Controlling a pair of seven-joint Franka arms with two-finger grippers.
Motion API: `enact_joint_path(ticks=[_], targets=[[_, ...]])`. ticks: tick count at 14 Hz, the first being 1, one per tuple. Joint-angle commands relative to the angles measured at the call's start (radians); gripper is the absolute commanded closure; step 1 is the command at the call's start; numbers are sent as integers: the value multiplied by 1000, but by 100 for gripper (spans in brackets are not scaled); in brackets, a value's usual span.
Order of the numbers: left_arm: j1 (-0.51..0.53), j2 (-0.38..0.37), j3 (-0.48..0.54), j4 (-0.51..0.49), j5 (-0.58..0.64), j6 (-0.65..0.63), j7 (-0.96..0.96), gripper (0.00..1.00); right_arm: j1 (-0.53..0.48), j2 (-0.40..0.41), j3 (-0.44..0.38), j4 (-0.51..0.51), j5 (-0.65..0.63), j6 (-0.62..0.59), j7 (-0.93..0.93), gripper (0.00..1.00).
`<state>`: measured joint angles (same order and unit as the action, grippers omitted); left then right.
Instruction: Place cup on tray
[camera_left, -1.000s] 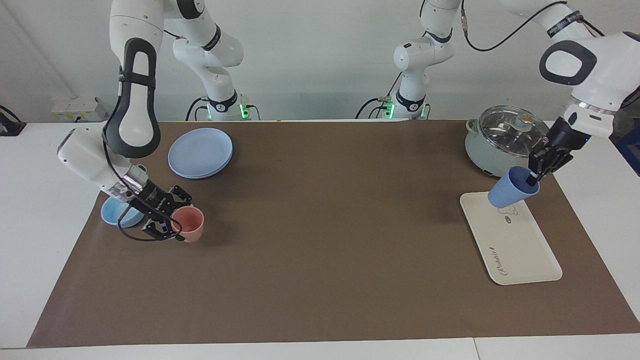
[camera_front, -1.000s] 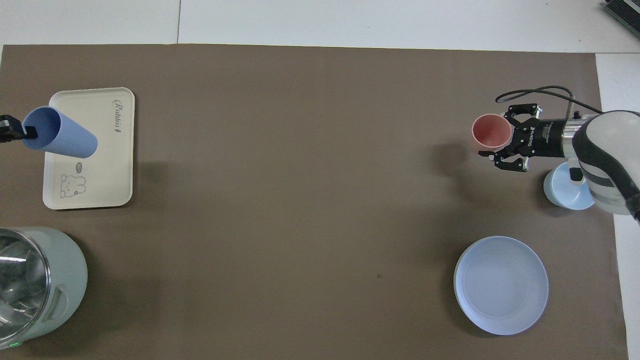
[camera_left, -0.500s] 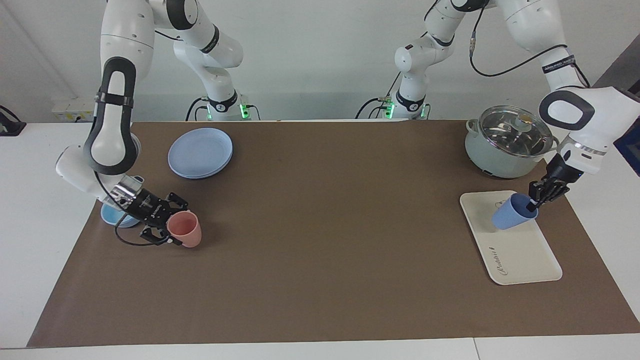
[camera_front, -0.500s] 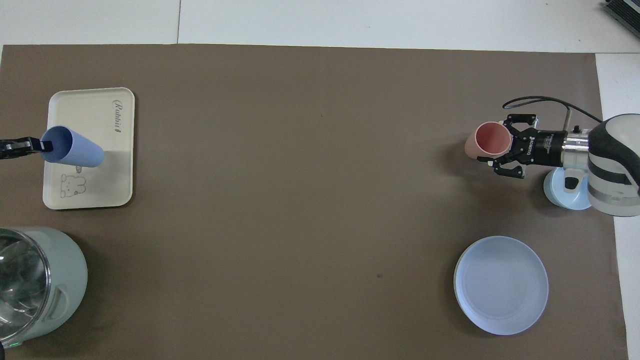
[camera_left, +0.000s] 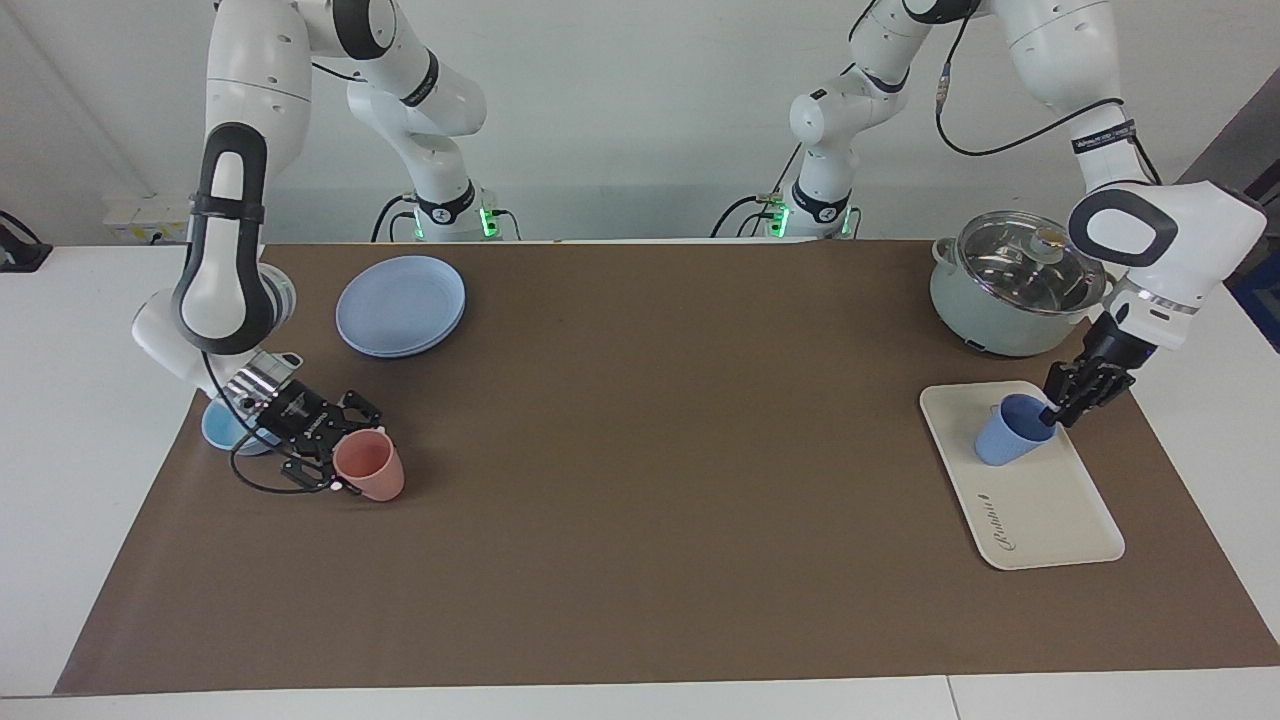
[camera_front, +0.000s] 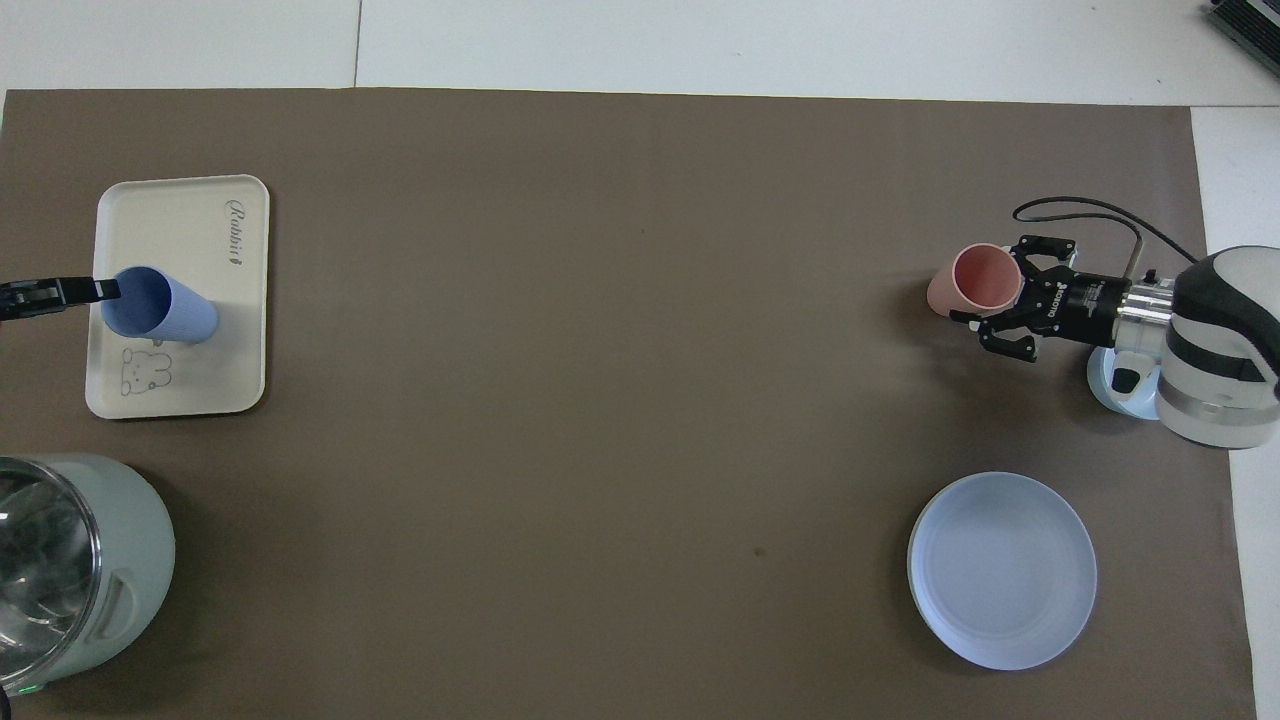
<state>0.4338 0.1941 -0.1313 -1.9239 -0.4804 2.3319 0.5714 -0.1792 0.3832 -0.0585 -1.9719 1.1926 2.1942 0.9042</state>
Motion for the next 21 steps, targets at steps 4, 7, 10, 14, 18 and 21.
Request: enact_joint_path(ticks=[4,7,10,14,18,21], targets=[[-93,-146,-11,160,400,-340,-91,0,-8,-56,9,-36,21,32,-31,0],[-185,-219,-13,155,464,-471,-142,0,-10,-81,9,-38,-42,30,-30,0],[-292,-251,-13,140,479,-549,-293,0,-11,-122,8,-42,-90,28,-16,0],[-415,-282,-14,128,480,-605,-503,0,-5,-185,9,-39,-249,27,-16,0],[-442,-294,-11,193,473,-641,-567,0,23,-234,11,-39,-381,9,-25,0],[-426,-260,-8,389,468,-828,-564,0,50,-274,19,-39,-463,-37,-25,0]])
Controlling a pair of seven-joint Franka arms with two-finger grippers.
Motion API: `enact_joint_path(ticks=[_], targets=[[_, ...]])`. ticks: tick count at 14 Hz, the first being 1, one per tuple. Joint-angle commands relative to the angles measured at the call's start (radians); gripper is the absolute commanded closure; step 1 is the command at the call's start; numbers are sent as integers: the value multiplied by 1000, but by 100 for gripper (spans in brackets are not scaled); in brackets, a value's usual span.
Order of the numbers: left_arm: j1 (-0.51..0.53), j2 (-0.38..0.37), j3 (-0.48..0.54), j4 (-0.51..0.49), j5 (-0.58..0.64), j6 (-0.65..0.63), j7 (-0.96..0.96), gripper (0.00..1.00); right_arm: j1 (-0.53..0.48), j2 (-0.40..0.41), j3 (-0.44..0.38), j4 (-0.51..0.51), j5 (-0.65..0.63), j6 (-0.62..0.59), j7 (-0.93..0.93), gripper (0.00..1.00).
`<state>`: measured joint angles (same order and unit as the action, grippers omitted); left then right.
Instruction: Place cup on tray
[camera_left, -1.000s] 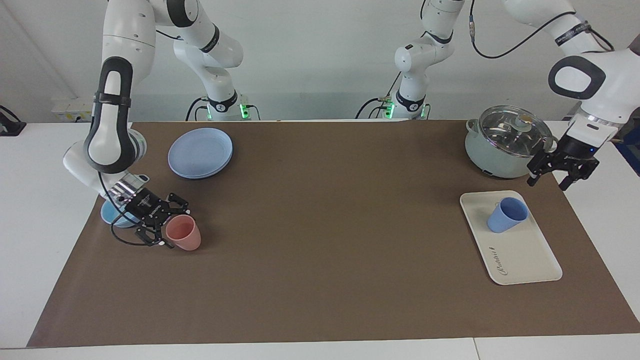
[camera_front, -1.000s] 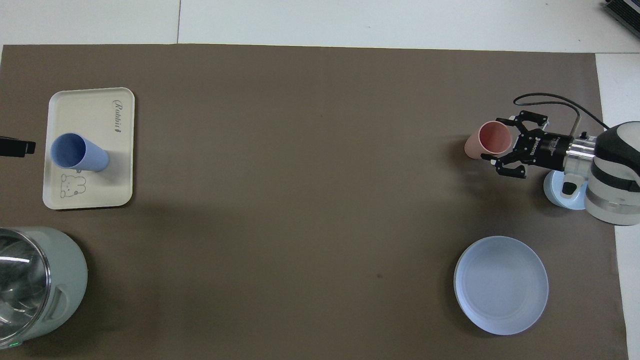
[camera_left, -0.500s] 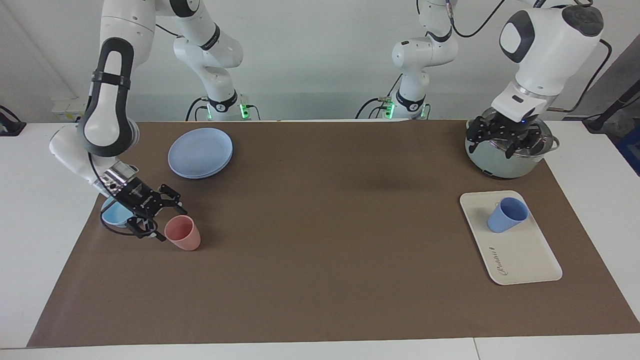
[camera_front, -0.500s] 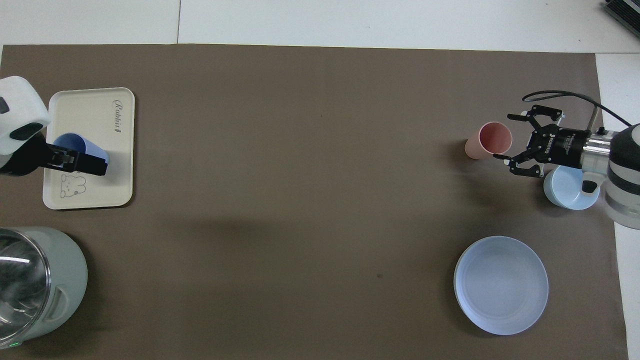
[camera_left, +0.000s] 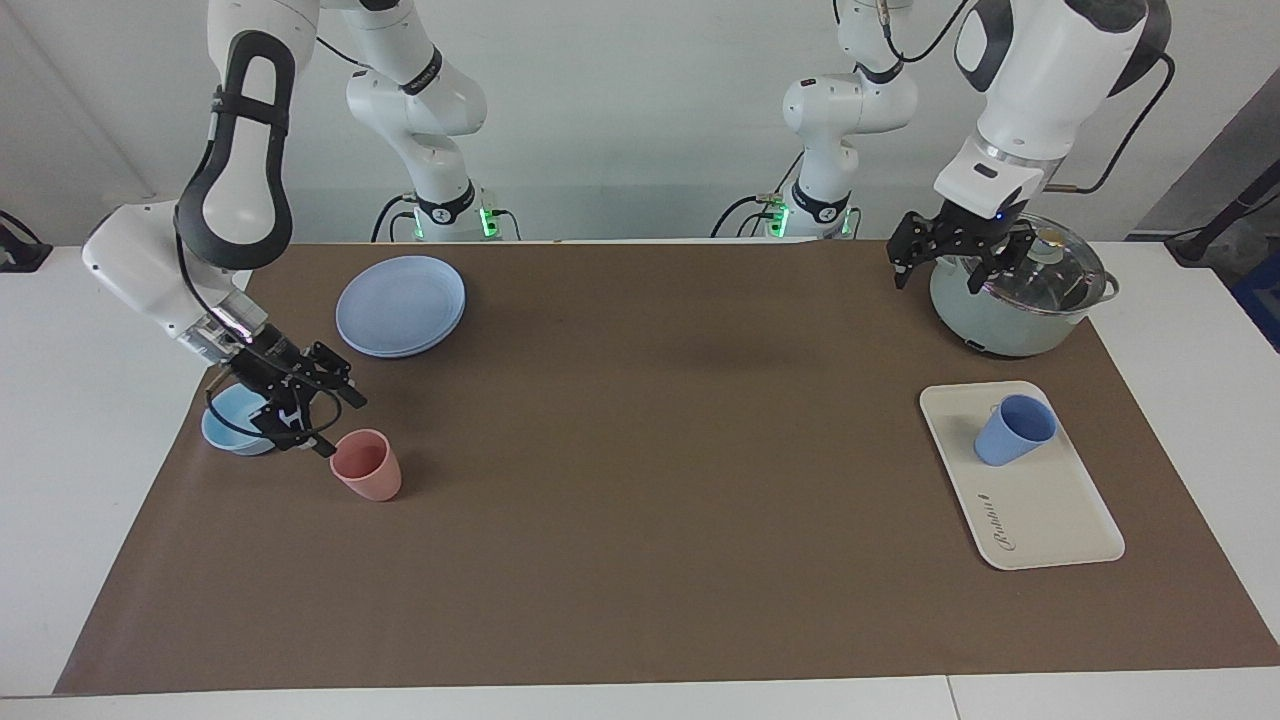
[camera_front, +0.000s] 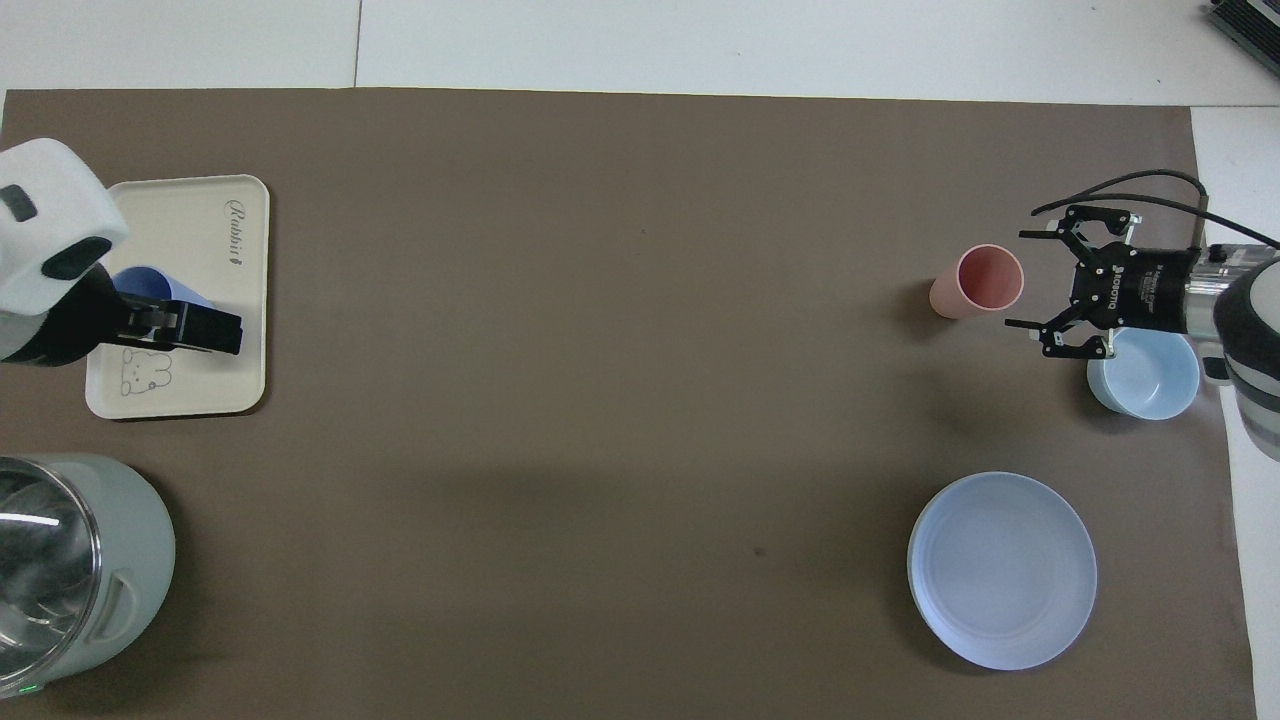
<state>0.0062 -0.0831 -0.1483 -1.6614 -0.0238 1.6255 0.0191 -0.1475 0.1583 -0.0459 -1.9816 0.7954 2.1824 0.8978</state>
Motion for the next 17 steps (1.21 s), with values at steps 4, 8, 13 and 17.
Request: enact_joint_path(ticks=[4,8,13,17], targets=[[43,62,18,192,13,-144,57,0,139,-115,9,-20,-403,-119,-74,0],[54,14,19,78,18,-62,104,0,226,-131,9,-16,-611,-131,-365,0],[54,-23,19,-1,19,-55,99,0,221,-171,9,93,-758,-271,-684,0],[49,-23,18,-3,19,-46,93,0,220,-163,9,265,-777,-432,-718,0]])
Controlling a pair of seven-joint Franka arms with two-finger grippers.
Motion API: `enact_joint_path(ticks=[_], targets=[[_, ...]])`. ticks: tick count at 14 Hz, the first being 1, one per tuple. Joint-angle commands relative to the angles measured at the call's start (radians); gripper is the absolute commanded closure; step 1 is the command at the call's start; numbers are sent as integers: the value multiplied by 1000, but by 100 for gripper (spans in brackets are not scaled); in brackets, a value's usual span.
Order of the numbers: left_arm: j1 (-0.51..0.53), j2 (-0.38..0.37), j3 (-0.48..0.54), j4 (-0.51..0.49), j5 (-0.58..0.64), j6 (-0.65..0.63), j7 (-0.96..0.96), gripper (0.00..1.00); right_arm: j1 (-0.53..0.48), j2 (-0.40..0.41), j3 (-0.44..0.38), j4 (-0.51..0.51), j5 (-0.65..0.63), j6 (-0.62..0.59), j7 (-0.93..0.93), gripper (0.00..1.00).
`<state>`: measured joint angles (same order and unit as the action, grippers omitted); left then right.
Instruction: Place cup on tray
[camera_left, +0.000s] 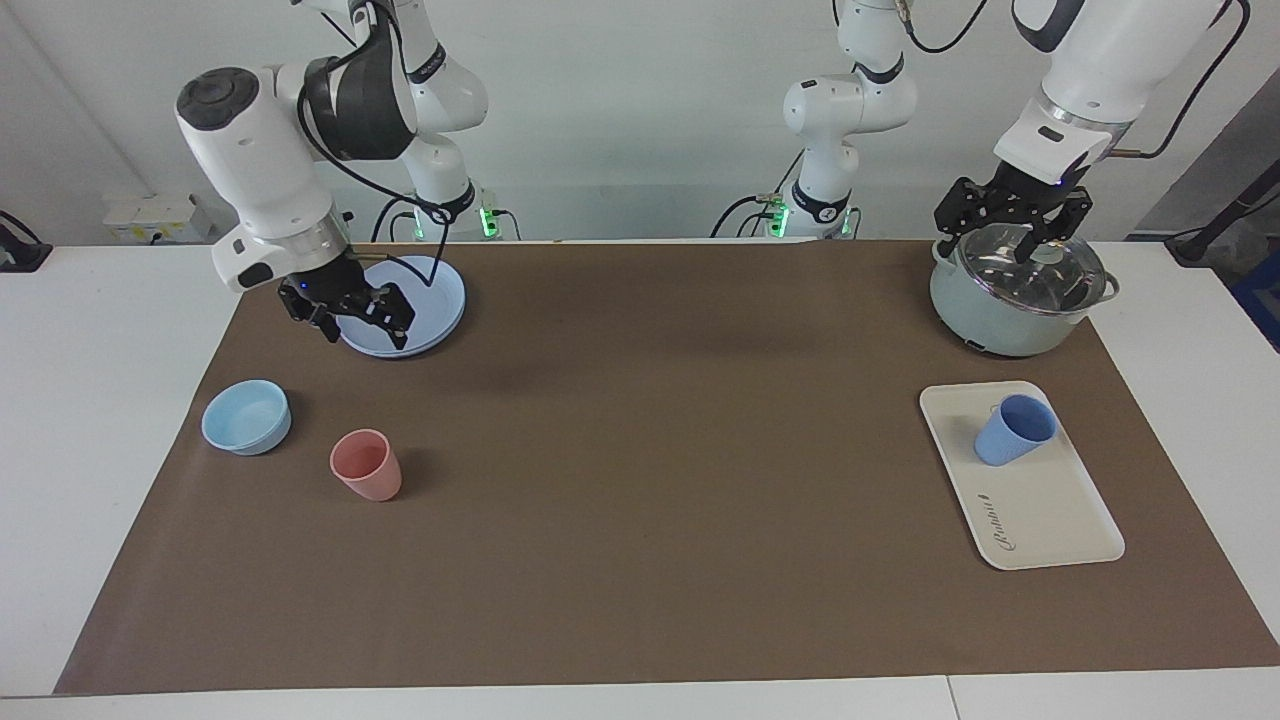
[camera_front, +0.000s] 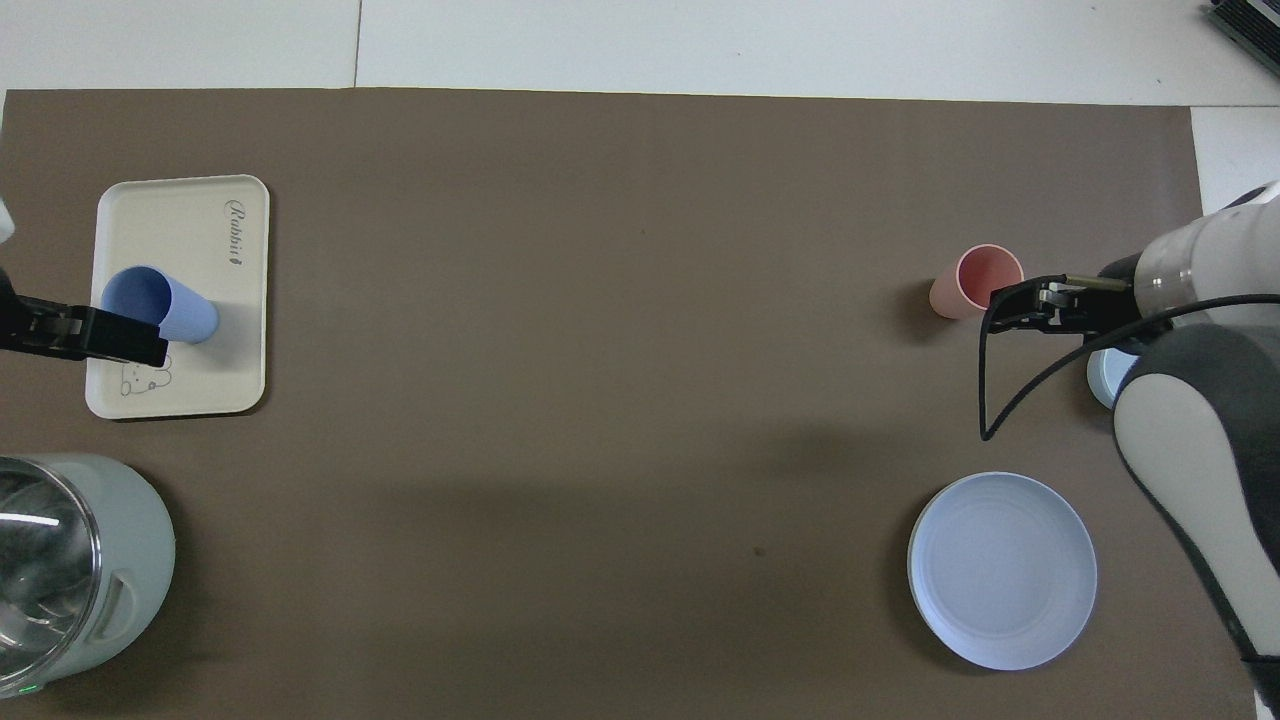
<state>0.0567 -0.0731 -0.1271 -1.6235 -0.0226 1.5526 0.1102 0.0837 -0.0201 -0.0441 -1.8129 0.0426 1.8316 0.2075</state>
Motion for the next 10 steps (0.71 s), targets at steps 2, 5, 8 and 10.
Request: enact_joint_path(ticks=[2,5,8,10], targets=[[-3,-33,-3,-39,18,24,8,0,-25,34,7,205,-24,-178,-28,0],[2,-25,-3,-22,21,23,19,0,-27,45,6,329,-41,-279,-30,0],[0,-21,-3,-29,50,32,39,0,-28,31,6,288,-47,-278,-30,0],[-2,-25,-3,-36,49,38,37,0,-24,-12,6,201,-47,-236,-48,0]])
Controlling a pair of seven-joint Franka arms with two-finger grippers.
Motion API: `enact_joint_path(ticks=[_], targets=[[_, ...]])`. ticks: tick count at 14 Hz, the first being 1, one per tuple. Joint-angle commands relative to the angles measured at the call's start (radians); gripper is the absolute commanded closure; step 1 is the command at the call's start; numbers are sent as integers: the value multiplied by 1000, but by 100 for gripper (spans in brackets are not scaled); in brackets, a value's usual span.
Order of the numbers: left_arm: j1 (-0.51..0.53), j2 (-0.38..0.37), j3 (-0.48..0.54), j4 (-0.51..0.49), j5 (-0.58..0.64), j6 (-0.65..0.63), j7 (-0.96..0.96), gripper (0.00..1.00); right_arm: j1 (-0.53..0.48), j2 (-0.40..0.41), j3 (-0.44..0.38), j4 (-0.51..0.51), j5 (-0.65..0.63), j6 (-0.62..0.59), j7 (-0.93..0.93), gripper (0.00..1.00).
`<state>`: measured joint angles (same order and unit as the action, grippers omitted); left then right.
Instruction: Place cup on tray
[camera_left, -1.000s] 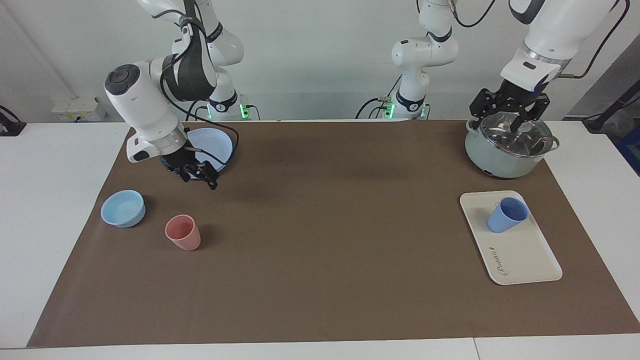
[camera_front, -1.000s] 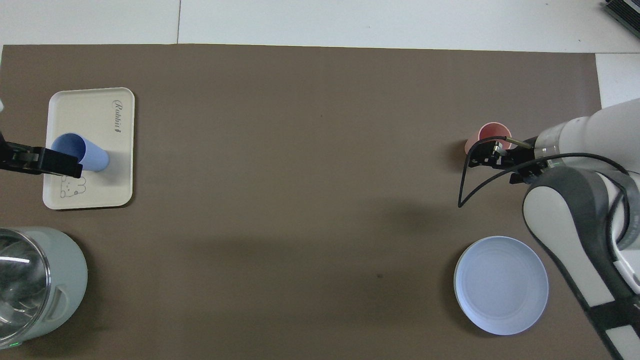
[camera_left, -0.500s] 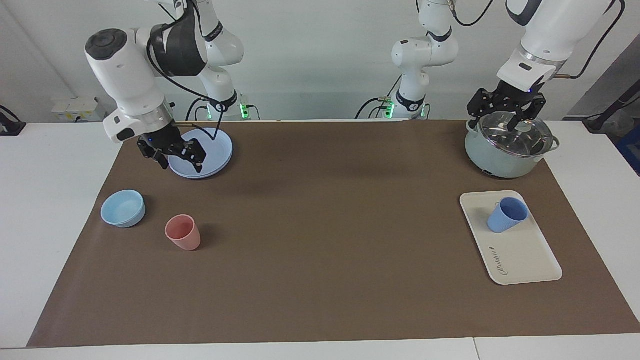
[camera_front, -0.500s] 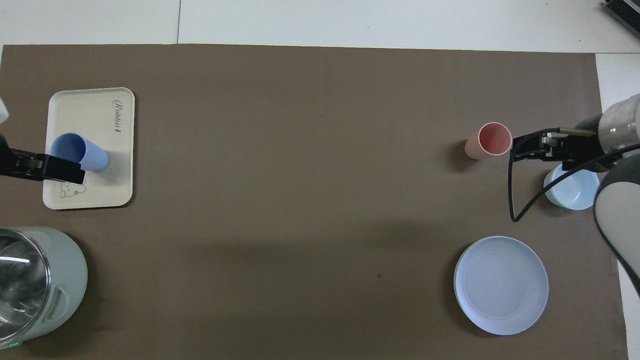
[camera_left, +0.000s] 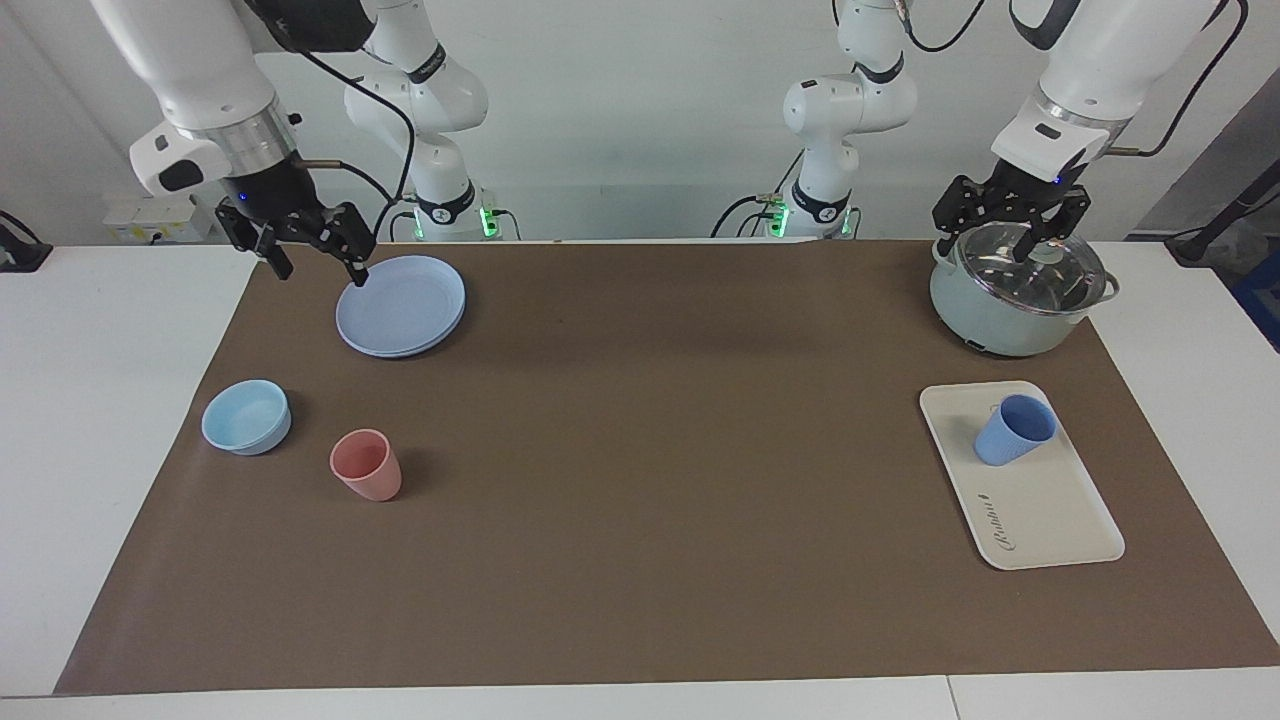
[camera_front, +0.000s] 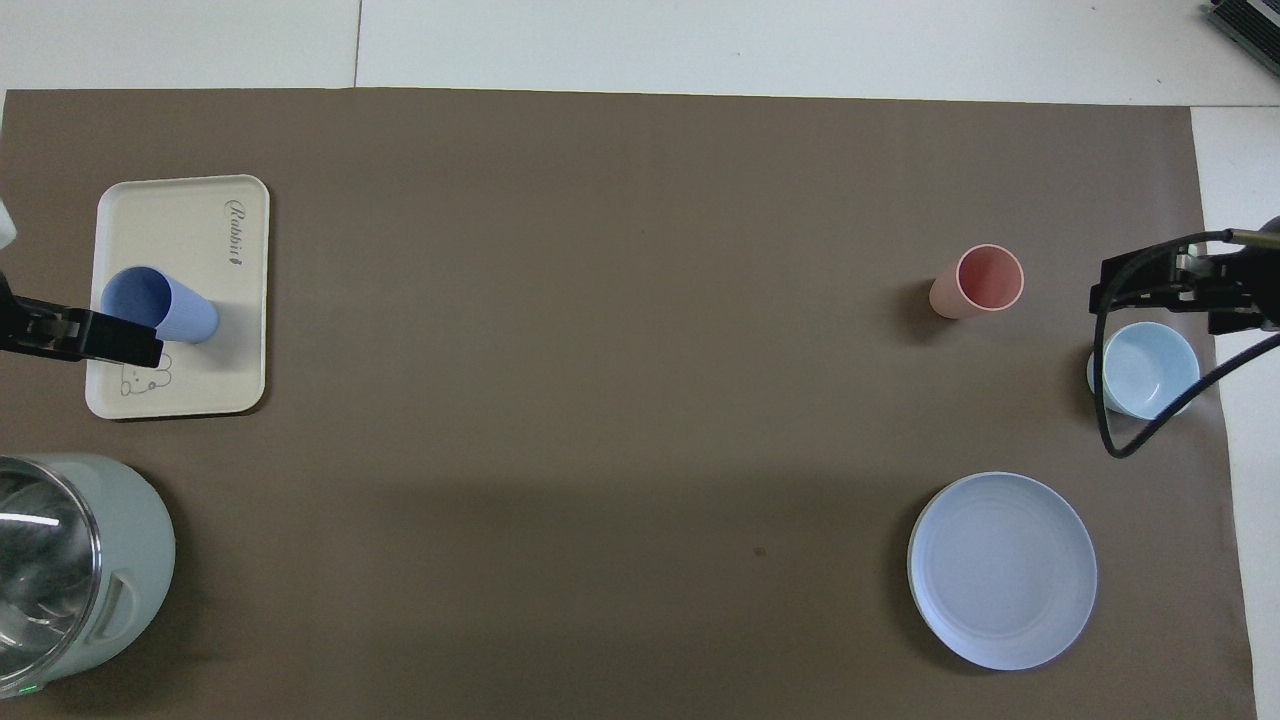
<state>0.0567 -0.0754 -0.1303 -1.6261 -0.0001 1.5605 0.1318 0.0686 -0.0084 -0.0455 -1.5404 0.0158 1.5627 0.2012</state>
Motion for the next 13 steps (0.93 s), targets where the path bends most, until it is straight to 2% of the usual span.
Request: enact_joint_path(ticks=[1,13], targets=[[2,-24,-2,-37,26,30,14,0,-7,-39,7,-104,-20,48,-58,0],[2,-26,0,-44,25,43,5,0,-4,-51,7,-118,-5,31,-68,0]])
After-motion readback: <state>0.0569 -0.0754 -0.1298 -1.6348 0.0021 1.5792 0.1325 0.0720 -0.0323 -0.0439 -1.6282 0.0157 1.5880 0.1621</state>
